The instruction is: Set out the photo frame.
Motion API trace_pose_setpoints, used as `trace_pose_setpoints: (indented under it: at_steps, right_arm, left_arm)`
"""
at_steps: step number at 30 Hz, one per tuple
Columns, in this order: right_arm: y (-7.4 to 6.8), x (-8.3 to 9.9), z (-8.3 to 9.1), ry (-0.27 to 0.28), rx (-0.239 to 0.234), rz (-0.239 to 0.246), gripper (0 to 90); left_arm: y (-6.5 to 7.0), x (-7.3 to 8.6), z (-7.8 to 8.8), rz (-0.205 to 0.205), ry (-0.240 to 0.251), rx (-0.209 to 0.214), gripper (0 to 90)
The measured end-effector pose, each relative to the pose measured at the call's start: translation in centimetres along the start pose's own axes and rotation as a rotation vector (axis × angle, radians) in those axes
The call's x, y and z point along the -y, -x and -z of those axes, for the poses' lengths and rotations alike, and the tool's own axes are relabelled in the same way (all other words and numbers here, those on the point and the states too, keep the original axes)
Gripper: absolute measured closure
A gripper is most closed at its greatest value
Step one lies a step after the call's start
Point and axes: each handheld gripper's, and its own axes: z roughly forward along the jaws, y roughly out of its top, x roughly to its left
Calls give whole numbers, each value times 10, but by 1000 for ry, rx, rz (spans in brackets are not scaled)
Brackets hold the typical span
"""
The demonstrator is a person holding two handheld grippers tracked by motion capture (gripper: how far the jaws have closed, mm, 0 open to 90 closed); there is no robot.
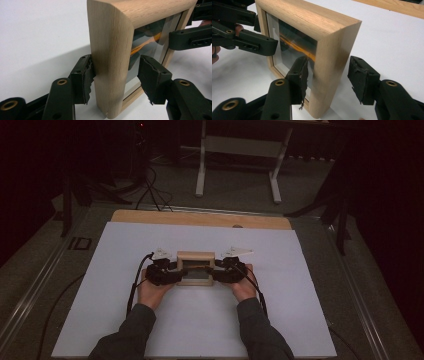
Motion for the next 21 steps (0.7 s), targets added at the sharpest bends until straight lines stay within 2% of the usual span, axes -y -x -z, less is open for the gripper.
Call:
trace_pose_setpoints:
  at_steps: [11, 17, 21]
  right_arm:
    - [5, 1, 6, -1, 4, -6, 488]
    - [5, 2, 5, -5, 6, -7, 484]
    - [6, 4, 9, -11, 8, -1, 469]
  left_arm:
    - [0, 8, 1, 46, -8, 10, 468]
    - [-1, 8, 3, 42, -17, 6, 456]
    - [-3, 8, 9, 48, -9, -12, 438]
